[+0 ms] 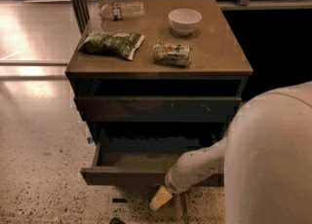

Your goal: Open middle drawer

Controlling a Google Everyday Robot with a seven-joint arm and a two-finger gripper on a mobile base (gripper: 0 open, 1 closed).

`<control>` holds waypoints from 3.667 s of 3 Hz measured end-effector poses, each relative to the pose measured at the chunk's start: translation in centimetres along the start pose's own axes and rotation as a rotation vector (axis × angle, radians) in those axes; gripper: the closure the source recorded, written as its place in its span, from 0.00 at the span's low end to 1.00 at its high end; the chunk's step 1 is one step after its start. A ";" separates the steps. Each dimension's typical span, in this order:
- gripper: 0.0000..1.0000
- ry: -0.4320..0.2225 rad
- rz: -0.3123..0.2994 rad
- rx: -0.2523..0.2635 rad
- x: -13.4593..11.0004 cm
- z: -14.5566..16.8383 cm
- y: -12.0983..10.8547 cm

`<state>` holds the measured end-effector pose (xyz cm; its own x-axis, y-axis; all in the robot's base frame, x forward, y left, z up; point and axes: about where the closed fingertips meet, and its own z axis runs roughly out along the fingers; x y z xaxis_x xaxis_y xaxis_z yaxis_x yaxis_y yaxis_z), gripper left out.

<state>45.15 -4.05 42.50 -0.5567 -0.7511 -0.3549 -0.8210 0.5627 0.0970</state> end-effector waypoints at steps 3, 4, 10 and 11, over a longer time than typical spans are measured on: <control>0.00 0.040 0.045 -0.033 2.6 -1.7 2.3; 0.00 0.040 0.045 -0.033 2.6 -1.7 2.3; 0.00 0.118 0.121 -0.092 8.3 -4.2 6.5; 0.00 0.127 0.130 -0.106 8.6 -3.4 7.0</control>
Offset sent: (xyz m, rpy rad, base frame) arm -0.0848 -0.0363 0.0118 -0.0415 0.1025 0.0022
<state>34.21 -7.73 43.33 -0.6651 -0.7156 -0.2135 -0.7459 0.6236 0.2339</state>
